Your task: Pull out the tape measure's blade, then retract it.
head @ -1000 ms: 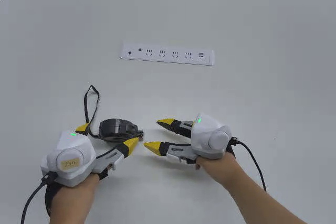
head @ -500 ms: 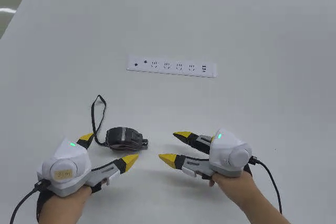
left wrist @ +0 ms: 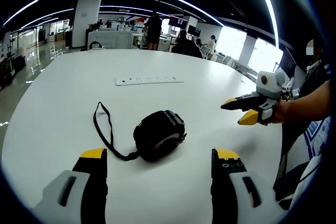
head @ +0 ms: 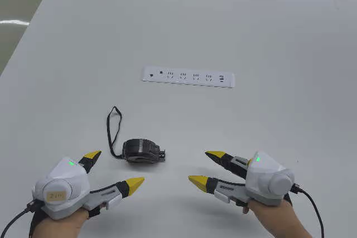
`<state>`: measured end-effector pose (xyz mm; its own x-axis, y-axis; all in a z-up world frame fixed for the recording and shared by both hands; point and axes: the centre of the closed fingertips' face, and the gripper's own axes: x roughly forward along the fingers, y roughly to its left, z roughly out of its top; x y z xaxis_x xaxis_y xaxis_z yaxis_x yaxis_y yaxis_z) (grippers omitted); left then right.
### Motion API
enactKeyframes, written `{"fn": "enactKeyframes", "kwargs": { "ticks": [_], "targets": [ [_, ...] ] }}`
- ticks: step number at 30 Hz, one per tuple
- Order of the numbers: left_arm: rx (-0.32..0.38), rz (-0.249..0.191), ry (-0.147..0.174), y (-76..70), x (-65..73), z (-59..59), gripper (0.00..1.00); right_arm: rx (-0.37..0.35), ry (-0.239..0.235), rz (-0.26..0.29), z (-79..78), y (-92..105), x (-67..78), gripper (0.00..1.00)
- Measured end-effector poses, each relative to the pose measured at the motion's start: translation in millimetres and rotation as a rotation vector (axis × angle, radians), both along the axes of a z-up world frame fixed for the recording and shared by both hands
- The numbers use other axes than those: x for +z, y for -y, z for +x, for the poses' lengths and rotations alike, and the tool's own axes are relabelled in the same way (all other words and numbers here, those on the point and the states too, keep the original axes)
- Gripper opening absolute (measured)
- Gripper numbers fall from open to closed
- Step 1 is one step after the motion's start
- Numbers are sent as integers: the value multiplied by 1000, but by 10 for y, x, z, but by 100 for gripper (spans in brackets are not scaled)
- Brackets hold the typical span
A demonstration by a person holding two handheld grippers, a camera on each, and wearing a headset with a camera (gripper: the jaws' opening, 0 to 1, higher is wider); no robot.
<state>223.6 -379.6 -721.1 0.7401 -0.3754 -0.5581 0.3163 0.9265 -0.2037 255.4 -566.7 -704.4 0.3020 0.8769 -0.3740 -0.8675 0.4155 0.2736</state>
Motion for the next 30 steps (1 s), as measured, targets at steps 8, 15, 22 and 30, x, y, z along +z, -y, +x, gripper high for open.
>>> {"fn": "enactKeyframes", "kwargs": {
  "ticks": [8, 15, 22, 30],
  "targets": [
    [-16, -20, 9, -52, 118, -179, 81, -31, 11, -20, -174, 116, 85, 50],
    [-25, -29, 14, -129, 207, -380, 81, -84, 7, -21, -315, 277, 140, 52],
    [-30, -29, 12, -176, 240, -532, 81, -129, 4, -30, -427, 456, 158, 53],
    [-34, -42, 14, -203, 306, -650, 81, -171, 8, -31, -505, 626, 187, 53]
  ]
}}
